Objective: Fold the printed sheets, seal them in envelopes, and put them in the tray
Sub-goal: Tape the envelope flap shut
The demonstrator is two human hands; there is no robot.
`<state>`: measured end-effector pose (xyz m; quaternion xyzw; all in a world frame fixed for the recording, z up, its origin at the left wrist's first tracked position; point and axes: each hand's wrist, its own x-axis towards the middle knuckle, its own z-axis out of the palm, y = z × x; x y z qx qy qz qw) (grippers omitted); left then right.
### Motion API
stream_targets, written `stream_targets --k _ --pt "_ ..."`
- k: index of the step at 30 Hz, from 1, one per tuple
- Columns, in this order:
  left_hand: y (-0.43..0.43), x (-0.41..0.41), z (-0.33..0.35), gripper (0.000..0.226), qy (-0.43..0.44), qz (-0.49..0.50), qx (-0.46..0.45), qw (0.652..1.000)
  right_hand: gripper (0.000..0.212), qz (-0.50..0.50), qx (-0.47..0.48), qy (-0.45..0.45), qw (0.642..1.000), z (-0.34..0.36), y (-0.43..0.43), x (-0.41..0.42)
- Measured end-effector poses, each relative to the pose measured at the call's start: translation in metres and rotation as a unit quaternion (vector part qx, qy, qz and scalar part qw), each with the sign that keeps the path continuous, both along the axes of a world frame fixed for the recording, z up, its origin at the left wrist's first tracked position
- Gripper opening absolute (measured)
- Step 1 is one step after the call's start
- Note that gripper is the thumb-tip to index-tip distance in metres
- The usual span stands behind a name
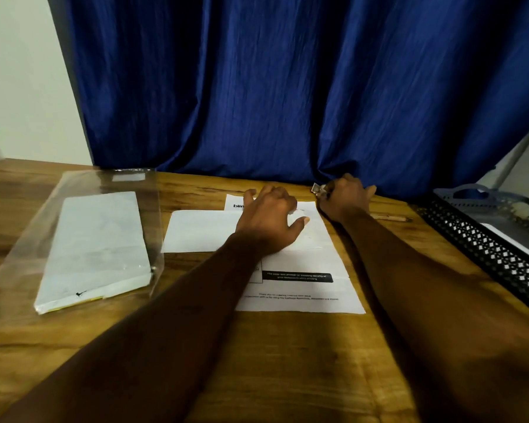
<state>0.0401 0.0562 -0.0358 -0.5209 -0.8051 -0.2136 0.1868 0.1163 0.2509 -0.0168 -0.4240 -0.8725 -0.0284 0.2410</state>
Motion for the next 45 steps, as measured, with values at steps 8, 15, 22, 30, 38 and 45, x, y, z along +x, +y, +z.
stream_targets --k 8,15,22,30,38,45 --pt "-0.001 0.0 0.002 0.054 -0.072 0.079 0.081 0.991 0.014 0.224 -0.277 0.299 0.885 0.009 -0.047 0.005" --pt "-0.004 -0.004 -0.001 0.05 -0.166 0.062 0.219 0.96 0.016 0.339 -0.449 0.354 0.747 -0.005 -0.074 0.014" --pt "-0.003 -0.011 -0.005 0.03 -0.176 0.051 0.252 0.95 0.014 0.331 -0.429 0.372 0.754 0.0 -0.08 0.017" --pt "-0.004 -0.008 -0.006 0.039 -0.116 0.044 0.222 0.967 0.021 0.326 -0.379 0.364 0.786 0.012 -0.069 0.02" --pt "-0.005 -0.009 -0.005 0.037 -0.119 0.048 0.219 0.967 0.012 0.322 -0.391 0.379 0.775 0.016 -0.071 0.023" --pt "-0.003 -0.015 -0.007 0.036 -0.178 0.043 0.253 0.95 0.018 0.315 -0.441 0.342 0.768 0.02 -0.072 0.031"
